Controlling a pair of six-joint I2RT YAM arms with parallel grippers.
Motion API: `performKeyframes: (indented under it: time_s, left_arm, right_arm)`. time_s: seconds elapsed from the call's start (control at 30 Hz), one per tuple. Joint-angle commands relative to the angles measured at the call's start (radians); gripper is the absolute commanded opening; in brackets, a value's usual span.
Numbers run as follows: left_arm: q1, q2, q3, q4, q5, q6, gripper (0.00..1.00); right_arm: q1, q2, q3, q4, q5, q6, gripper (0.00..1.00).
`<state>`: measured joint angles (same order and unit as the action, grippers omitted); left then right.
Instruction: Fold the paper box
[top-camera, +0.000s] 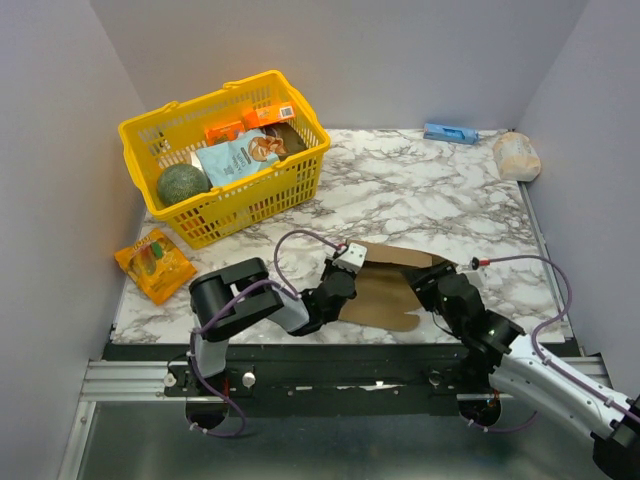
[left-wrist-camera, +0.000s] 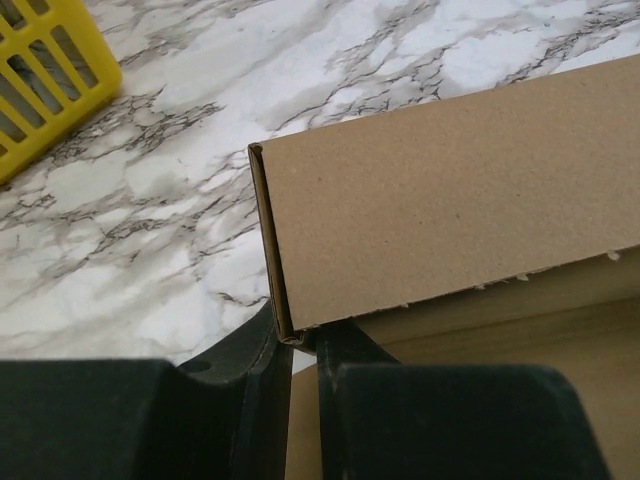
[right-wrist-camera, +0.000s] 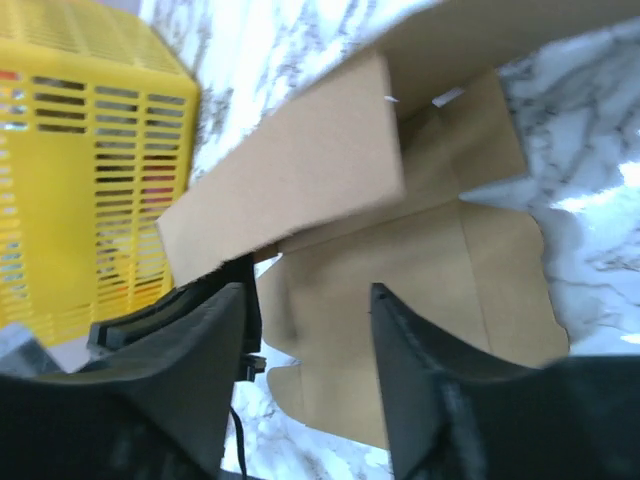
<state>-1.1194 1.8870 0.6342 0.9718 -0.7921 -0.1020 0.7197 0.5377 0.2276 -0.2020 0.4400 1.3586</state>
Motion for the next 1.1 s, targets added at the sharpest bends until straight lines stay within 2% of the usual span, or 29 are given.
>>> performKeyframes:
  time_s: [0.0, 0.07, 0.13, 0.23, 0.27, 0.37, 0.47, 0.6, 0.77, 1.07]
  left_arm:
    - [0.041, -0.100, -0.031, -0.206, 0.224, -0.031, 0.19]
    - [0.062, -0.155, -0.045, -0.270, 0.292, -0.047, 0.19]
    - [0.108, -0.218, -0.071, -0.301, 0.446, -0.041, 0.19]
    - [0.145, -0.310, -0.114, -0.329, 0.565, -0.021, 0.19]
    - [0.177, -0.331, -0.125, -0.372, 0.638, -0.015, 0.19]
    - [0.223, -0.387, -0.119, -0.483, 0.744, 0.016, 0.19]
    - [0.240, -0.408, -0.110, -0.554, 0.777, 0.042, 0.19]
    - [0.263, -0.404, -0.102, -0.581, 0.816, 0.047, 0.20]
    - [0.263, -0.385, -0.087, -0.590, 0.814, 0.050, 0.20]
    - [0.267, -0.397, -0.085, -0.598, 0.843, 0.073, 0.20]
  right_arm:
    - [-0.002, -0.044, 0.070, -0.008, -0.061, -0.223, 0.66]
    - [0.000, -0.045, 0.104, 0.010, -0.115, -0.340, 0.74]
    - [0.001, -0.039, 0.149, 0.027, -0.184, -0.474, 0.78]
    - [0.001, -0.009, 0.208, 0.044, -0.300, -0.681, 0.80]
    - [0.001, 0.004, 0.252, 0.044, -0.334, -0.723, 0.81]
    - [0.001, 0.082, 0.324, 0.017, -0.435, -0.866, 0.84]
    - [0.001, 0.186, 0.392, -0.002, -0.517, -0.967, 0.86]
    - [0.006, 0.330, 0.446, -0.034, -0.630, -1.088, 0.99]
    - [0.078, 0.393, 0.435, -0.040, -0.529, -1.184, 1.00]
    - [0.103, 0.453, 0.398, -0.043, -0.499, -1.224, 1.00]
